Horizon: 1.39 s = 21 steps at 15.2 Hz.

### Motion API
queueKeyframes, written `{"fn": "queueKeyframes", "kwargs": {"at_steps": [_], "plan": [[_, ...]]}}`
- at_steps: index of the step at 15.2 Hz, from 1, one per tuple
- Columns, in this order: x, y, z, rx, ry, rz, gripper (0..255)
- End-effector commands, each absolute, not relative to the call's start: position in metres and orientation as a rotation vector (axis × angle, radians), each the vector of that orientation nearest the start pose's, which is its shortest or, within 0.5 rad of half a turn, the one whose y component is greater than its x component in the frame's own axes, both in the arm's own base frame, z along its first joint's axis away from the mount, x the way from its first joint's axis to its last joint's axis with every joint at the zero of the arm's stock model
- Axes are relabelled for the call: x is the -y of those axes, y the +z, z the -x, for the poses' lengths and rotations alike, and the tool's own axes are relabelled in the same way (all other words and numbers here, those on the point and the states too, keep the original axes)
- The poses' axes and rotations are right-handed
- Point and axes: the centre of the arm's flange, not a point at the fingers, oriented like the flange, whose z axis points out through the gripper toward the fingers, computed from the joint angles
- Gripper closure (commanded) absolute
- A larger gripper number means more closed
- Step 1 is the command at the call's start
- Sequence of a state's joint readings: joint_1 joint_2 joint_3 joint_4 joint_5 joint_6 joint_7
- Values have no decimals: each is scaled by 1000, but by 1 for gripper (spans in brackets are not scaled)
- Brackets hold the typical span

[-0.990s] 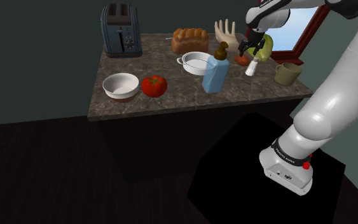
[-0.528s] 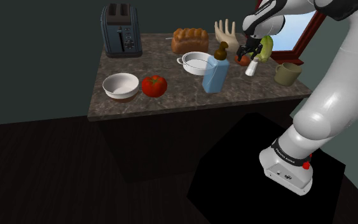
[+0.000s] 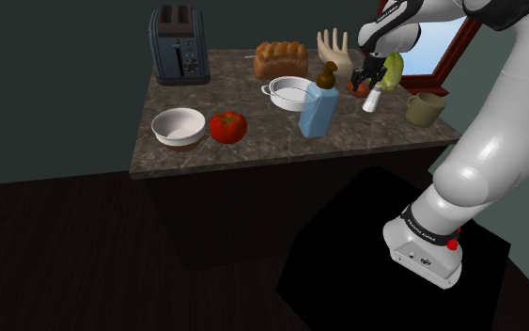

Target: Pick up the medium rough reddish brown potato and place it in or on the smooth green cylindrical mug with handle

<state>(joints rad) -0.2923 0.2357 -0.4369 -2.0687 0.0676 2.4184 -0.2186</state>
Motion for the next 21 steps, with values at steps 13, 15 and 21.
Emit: {"fn": "queueKeyframes", "kwargs": {"at_steps": [13,15,21], "plan": [[390,362,-448,-867,-161,3127,255],[390,373,-448,-867,-161,3127,255],[390,404,-448,-867,-161,3127,255]]}}
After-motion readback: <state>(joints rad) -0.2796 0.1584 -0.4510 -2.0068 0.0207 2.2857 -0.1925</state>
